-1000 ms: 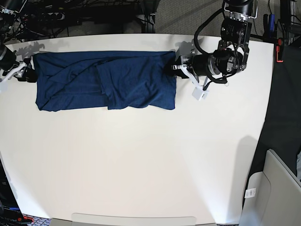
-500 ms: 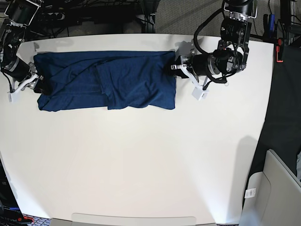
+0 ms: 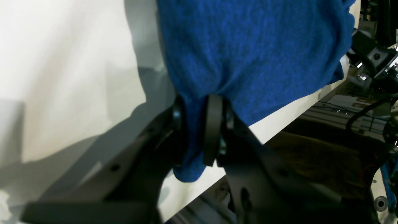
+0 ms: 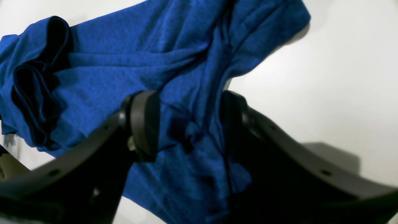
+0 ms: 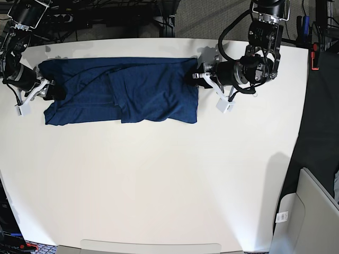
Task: Fold the T-shirt properly
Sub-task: 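Grasp the opposite end of the shirt with the right gripper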
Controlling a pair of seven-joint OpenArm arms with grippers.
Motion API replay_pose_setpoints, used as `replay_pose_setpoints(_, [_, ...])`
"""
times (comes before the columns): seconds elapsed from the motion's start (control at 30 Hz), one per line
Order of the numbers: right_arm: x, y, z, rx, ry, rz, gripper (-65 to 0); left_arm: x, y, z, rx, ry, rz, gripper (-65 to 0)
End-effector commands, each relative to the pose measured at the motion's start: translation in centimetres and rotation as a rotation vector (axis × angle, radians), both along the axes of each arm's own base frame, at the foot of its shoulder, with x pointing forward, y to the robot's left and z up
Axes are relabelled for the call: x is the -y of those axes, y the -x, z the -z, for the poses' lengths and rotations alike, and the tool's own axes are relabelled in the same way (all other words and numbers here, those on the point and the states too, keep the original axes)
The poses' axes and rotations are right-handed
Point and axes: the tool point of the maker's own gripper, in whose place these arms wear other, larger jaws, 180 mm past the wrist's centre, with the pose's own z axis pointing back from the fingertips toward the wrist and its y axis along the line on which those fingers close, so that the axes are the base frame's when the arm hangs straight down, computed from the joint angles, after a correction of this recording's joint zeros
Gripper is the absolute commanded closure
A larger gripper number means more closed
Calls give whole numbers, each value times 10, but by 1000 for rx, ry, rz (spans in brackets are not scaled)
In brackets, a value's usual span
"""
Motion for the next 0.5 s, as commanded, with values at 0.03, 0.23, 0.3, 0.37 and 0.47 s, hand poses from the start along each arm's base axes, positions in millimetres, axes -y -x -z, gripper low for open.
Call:
replay_pose_setpoints(0.03, [3,-4,-7,12,17,-6,-316,2,-7,-10,27,24,-4,-7])
replay_pose_setpoints(0.23, [-37,-5,6,4,-53,-52,-316,2,-8,-10,27,27,-7,-7])
replay_pose_setpoints(0.3, [-46,-6,9,5,-78,-51,-316,2,-8,-10,27,27,-7,-7])
replay_pose_setpoints(0.37, [-52,-6,11,6,-93,-50,-309,2,-8,-10,27,27,-7,-7])
replay_pose_setpoints(0.47, [-53,-6,11,6,-96,-50,-204,3,-7,-10,27,27,-4,-7])
